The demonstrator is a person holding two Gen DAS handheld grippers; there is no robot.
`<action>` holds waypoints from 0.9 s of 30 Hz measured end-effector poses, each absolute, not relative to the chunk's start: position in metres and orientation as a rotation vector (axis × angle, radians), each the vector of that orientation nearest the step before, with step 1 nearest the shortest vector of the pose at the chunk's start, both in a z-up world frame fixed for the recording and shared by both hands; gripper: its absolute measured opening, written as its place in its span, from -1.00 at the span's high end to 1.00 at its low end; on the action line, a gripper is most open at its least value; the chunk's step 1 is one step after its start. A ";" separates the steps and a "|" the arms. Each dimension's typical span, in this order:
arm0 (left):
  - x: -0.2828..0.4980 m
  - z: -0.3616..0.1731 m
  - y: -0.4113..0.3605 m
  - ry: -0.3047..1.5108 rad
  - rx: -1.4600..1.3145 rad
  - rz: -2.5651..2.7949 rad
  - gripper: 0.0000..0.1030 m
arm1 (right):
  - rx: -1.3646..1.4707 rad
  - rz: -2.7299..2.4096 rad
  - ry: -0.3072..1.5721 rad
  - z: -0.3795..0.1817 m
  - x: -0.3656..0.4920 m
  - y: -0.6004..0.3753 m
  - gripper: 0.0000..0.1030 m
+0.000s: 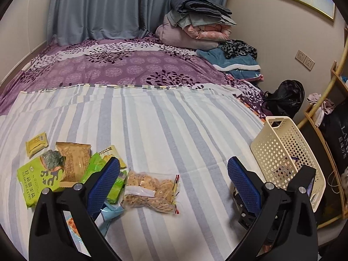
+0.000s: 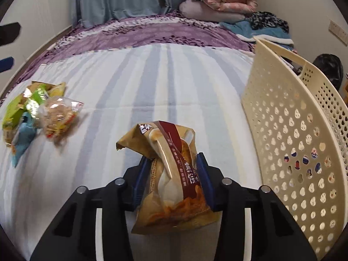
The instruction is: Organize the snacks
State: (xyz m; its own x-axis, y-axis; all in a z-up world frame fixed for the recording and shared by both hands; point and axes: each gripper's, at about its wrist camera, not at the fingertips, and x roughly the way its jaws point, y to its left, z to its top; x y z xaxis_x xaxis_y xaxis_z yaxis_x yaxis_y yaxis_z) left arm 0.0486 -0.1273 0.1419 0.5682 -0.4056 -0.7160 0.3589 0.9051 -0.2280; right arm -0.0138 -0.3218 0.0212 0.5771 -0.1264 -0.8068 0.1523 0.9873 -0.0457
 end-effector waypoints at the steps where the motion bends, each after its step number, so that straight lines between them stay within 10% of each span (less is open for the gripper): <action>1: 0.048 0.142 -0.125 0.856 -0.060 -0.445 -0.95 | 0.025 -0.158 0.929 0.026 -0.016 -0.318 0.15; 27: 0.021 0.147 -0.106 0.816 -0.023 -0.391 -0.95 | 0.172 -0.442 0.592 0.157 -0.091 -0.421 0.38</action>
State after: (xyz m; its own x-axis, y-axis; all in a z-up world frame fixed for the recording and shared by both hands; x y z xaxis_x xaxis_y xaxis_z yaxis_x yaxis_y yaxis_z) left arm 0.0209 -0.1061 0.1469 0.6181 -0.3484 -0.7047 0.3308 0.9285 -0.1688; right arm -0.0906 -0.4207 0.1574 0.7396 -0.3525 -0.5733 0.4495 0.8927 0.0311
